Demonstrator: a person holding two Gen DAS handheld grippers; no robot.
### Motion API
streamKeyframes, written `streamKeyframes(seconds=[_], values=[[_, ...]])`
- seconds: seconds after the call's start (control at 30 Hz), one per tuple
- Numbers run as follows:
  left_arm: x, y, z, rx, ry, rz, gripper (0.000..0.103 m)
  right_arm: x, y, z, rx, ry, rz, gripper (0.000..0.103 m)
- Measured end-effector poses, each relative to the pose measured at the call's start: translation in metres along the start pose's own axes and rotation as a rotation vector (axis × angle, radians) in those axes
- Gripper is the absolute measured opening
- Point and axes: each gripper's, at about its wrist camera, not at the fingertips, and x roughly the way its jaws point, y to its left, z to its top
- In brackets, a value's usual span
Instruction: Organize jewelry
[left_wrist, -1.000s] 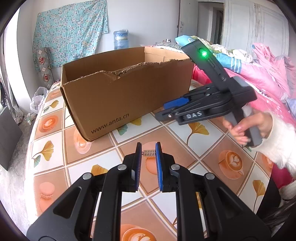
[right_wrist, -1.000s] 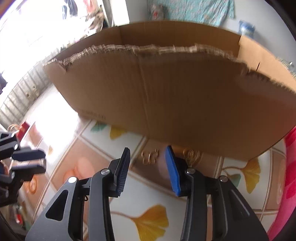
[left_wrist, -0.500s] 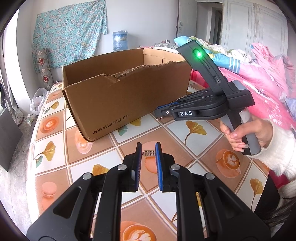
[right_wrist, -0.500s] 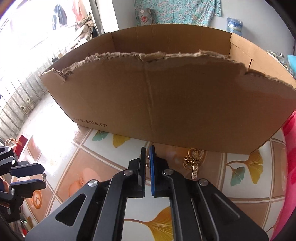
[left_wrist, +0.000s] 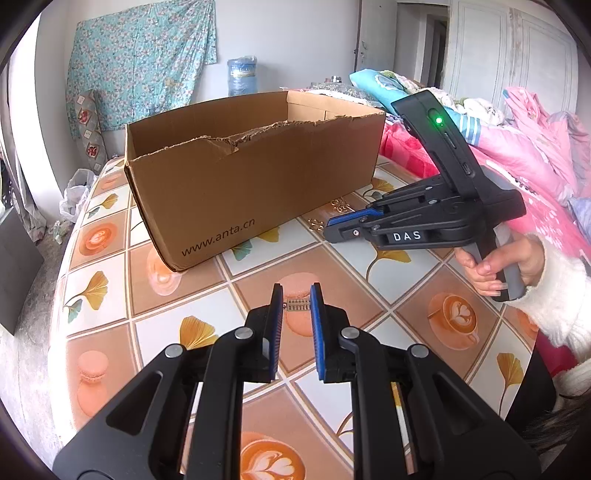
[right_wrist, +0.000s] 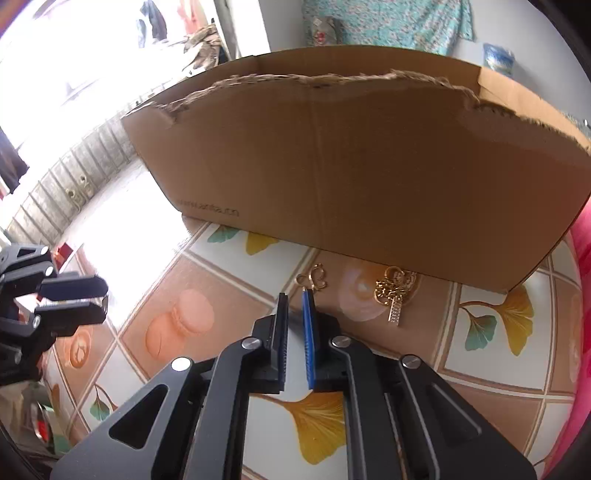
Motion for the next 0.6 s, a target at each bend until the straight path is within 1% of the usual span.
streamKeyframes(seconds=[0.03,0.07,0.17,0.23,0.3,0.33,0.4,0.43,0.47,0.53,0.6], values=[[0.000,0.000,-0.001,0.002,0.000,0.001,0.014,0.000,0.001,0.000,-0.008,0.002,0.002,0.031],[0.000,0.000,-0.001,0.004,0.001,0.002,0.014,0.000,0.001,0.002,-0.011,-0.001,-0.009,0.043],[0.000,0.000,-0.001,0.007,-0.004,0.006,0.014,0.003,0.003,0.009,-0.018,-0.018,-0.044,0.043],[0.000,0.001,-0.002,-0.001,-0.007,0.003,0.014,0.010,0.000,0.013,-0.017,-0.013,-0.063,0.043],[0.001,0.001,-0.002,-0.009,-0.007,0.002,0.014,0.015,0.003,0.015,-0.034,-0.012,-0.088,0.036],[0.001,0.001,-0.003,-0.012,-0.006,0.002,0.014,0.015,0.005,0.016,-0.038,-0.014,-0.119,0.030],[0.000,0.001,-0.004,-0.013,-0.010,0.000,0.014,0.014,0.006,0.017,-0.033,-0.007,-0.118,0.022],[-0.001,0.001,-0.004,-0.013,-0.013,0.000,0.014,0.014,0.009,0.018,-0.039,0.004,-0.111,0.011],[-0.001,0.000,-0.005,-0.013,-0.015,-0.001,0.014,0.010,0.010,0.016,-0.047,0.016,-0.106,0.007],[0.000,0.001,-0.006,-0.014,-0.013,-0.004,0.014,0.012,0.030,0.016,-0.104,0.031,-0.153,0.006],[0.001,0.001,-0.006,-0.015,-0.007,-0.004,0.014,0.011,0.039,0.015,-0.109,0.028,-0.170,0.006]])
